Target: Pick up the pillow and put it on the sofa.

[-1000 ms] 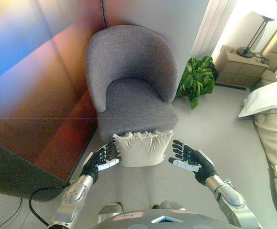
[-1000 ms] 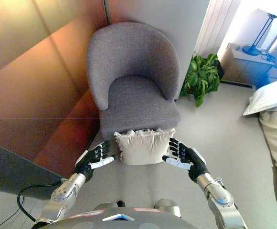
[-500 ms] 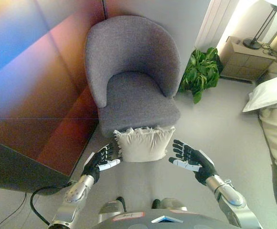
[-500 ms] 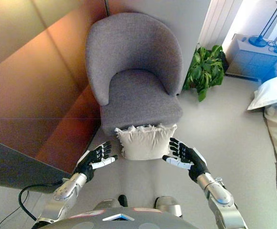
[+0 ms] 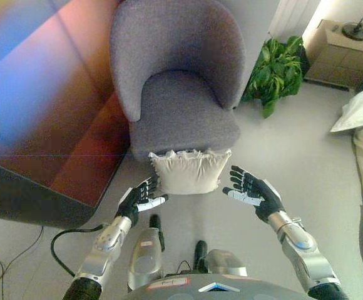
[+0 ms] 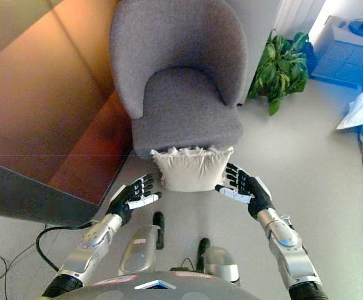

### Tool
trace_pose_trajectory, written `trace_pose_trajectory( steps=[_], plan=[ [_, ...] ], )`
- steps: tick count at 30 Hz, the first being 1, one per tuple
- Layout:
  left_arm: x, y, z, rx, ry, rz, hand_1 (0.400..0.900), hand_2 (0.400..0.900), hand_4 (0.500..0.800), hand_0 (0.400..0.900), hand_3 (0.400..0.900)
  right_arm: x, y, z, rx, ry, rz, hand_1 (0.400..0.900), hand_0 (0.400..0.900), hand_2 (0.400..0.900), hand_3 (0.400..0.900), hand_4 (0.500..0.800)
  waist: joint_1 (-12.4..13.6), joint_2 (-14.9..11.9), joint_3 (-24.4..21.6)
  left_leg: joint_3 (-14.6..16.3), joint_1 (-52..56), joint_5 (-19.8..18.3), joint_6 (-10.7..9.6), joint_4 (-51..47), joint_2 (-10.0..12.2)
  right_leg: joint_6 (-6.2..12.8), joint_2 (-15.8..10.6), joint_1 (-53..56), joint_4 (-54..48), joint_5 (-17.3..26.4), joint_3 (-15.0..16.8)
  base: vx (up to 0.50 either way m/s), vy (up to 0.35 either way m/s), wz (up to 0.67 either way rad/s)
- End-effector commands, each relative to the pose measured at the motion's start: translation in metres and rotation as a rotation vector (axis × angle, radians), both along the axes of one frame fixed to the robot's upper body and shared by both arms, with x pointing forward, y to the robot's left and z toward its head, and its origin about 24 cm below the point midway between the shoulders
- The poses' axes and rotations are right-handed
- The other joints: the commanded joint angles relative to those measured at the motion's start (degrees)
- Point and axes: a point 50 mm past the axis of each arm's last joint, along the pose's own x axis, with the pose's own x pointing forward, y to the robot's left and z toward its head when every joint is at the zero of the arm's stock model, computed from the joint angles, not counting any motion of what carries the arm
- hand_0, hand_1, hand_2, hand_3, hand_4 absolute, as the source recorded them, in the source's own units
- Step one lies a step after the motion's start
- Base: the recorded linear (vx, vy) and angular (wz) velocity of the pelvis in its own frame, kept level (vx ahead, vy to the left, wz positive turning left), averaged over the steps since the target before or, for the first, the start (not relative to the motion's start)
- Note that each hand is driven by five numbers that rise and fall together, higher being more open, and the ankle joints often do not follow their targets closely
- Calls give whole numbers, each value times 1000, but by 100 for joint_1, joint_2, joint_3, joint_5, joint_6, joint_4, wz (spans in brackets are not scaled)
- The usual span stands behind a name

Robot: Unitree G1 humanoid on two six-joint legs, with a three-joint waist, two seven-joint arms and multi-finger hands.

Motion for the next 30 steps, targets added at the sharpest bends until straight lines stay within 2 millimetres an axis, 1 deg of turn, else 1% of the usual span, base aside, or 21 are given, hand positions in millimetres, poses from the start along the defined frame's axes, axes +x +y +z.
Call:
trace_pose_trajectory(
  steps=[1, 2, 4, 6, 8, 9, 10, 12, 13, 14, 15, 18, 19, 20, 21, 22, 23, 24, 26, 28, 30],
  plan=[
    [34, 5, 41, -27, -249, 57, 900, 900, 800, 900, 900, 39, 13, 47, 3, -287, 60, 900, 900, 900, 900, 800, 224, -89, -290, 163, -558, 1106, 78, 89, 101, 733, -13, 1233, -703, -471, -33, 370, 148, -54],
    [35, 5, 42, -24, -254, 61, 900, 900, 800, 900, 900, 41, 16, 46, 6, -286, 64, 900, 900, 900, 900, 800, 247, -108, -347, 224, -564, 1138, 107, 208, 122, 735, -72, 1366, -673, -574, -13, 408, 159, -43],
    [41, 8, 47, -9, -278, 77, 900, 900, 800, 900, 900, 44, 20, 45, 22, -289, 50, 900, 900, 900, 900, 800, 364, -277, -459, 345, -735, 904, 288, 715, 35, 782, -352, 1484, -209, -898, -63, 458, 161, -32],
    [48, 10, 53, 8, -303, 76, 900, 900, 800, 900, 900, 48, 26, 45, 39, -297, 62, 900, 900, 900, 900, 800, 434, -442, -505, 405, -606, 671, 445, 785, -87, 891, -557, 1214, 542, -820, -51, 383, 152, -23],
    [57, 8, 60, 36, -336, 46, 900, 900, 800, 900, 900, 55, 33, 46, 42, -305, 73, 900, 900, 900, 900, 800, 431, -531, -530, 445, -434, 411, 659, 730, -298, 1083, -688, 756, 1501, -193, 13, 352, 209, 12],
    [61, 11, 66, 45, -361, 53, 900, 900, 800, 900, 900, 58, 35, 49, 47, -320, 79, 900, 900, 900, 900, 800, 385, -559, -466, 454, -286, 254, 793, 702, -451, 1202, -783, 451, 2115, 376, 55, 286, 244, 10],
    [63, 13, 72, 46, -382, 58, 900, 900, 800, 900, 900, 62, 37, 52, 46, -334, 81, 900, 900, 900, 900, 800, 343, -494, -388, 483, -162, 186, 900, 621, -474, 1256, -775, 113, 2782, 724, 74, 238, 251, 0],
    [70, 13, 82, 49, -424, 59, 900, 900, 800, 900, 900, 71, 43, 60, 28, -370, 95, 900, 900, 900, 900, 800, 235, -348, -156, 543, 71, 23, 1054, 538, -476, 1346, -840, -460, 3651, 1076, -108, 192, 219, -4],
    [74, 12, 86, 49, -439, 58, 900, 900, 800, 900, 900, 75, 46, 64, 21, -388, 98, 900, 900, 900, 900, 800, 181, -299, -3, 519, 153, -20, 1100, 528, -473, 1324, -835, -810, 3911, 949, -78, 177, 122, 8],
    [78, 9, 88, 49, -449, 59, 900, 900, 800, 900, 900, 80, 49, 70, 16, -415, 102, 900, 900, 900, 900, 800, 126, -248, 105, 469, 257, -18, 1098, 456, -449, 1279, -828, -1121, 3943, 750, -129, 201, 30, 12],
    [82, 8, 90, 48, -457, 66, 900, 900, 800, 900, 900, 86, 50, 78, 4, -449, 104, 900, 900, 900, 900, 800, 95, -228, 174, 439, 382, -40, 1054, 342, -447, 1207, -934, -1315, 3620, 511, -327, 231, -34, 11],
    [86, 3, 90, 23, -467, 75, 900, 900, 800, 900, 900, 94, 48, 88, -52, -494, 91, 900, 900, 900, 900, 800, 65, -143, 236, 333, 684, -136, 832, 103, -338, 1120, -1443, -1424, 2273, 232, -740, 259, -156, 4],
    [88, 2, 91, 18, -473, 83, 900, 900, 800, 900, 900, 96, 44, 90, -98, -514, 75, 900, 900, 900, 900, 800, 60, -165, 282, 264, 730, -236, 667, 119, -291, 1158, -1710, -1495, 1297, 423, -771, 250, -319, 20],
    [90, 5, 93, 34, -481, 99, 900, 900, 800, 900, 900, 97, 41, 94, -158, -531, 63, 900, 900, 900, 900, 800, 58, -221, 313, 189, 733, -287, 543, 133, -268, 1249, -1854, -1479, 656, 684, -774, 282, -398, 44],
    [90, 9, 94, 43, -490, 127, 900, 900, 800, 900, 900, 98, 35, 96, -253, -553, 47, 900, 900, 900, 900, 800, 22, -274, 370, 71, 795, -379, 417, 132, -198, 1409, -1984, -1510, 128, 1076, -546, 288, -389, 67],
    [91, 12, 98, 40, -508, 147, 900, 900, 800, 900, 900, 98, 28, 99, -371, -572, 45, 900, 900, 900, 900, 800, -19, -328, 412, -36, 826, -455, 339, 192, -112, 1526, -2027, -1559, 85, 1308, -242, 288, -387, 68],
    [91, 15, 98, 41, -509, 174, 900, 900, 800, 900, 900, 100, 23, 102, -477, -590, 51, 900, 900, 900, 900, 800, 43, -425, 366, -69, 787, -537, 288, 282, -68, 1558, -1984, -1465, -70, 1216, -397, 228, -357, 72],
    [94, 14, 101, 37, -531, 191, 900, 900, 800, 900, 900, 105, 20, 104, -559, -603, 40, 900, 900, 900, 900, 800, 35, -475, 394, -109, 733, -518, 245, 330, -57, 1589, -1978, -1501, -55, 1391, -408, 191, -324, 72],
    [96, 11, 100, 14, -535, 209, 900, 900, 800, 900, 900, 110, 5, 103, -735, -577, 60, 900, 900, 900, 900, 800, 45, -417, 457, -269, 619, -553, 161, 509, 48, 1514, -1863, -1471, 176, 1190, -657, 120, -293, 91],
    [98, 10, 107, -24, -560, 238, 900, 900, 800, 900, 900, 114, -6, 115, -879, -601, 65, 900, 900, 900, 900, 800, -17, -353, 643, -468, 409, -500, 89, 633, 116, 1422, -1792, -1613, 518, 1013, -802, 2, -280, 99],
    [100, 7, 110, -35, -576, 230, 900, 900, 800, 900, 900, 117, -14, 116, -1015, -573, 110, 900, 900, 900, 900, 800, -55, -305, 777, -592, 171, -486, 35, 770, 191, 1339, -1745, -1729, 743, 828, -950, -23, -234, 70]
  ],
)
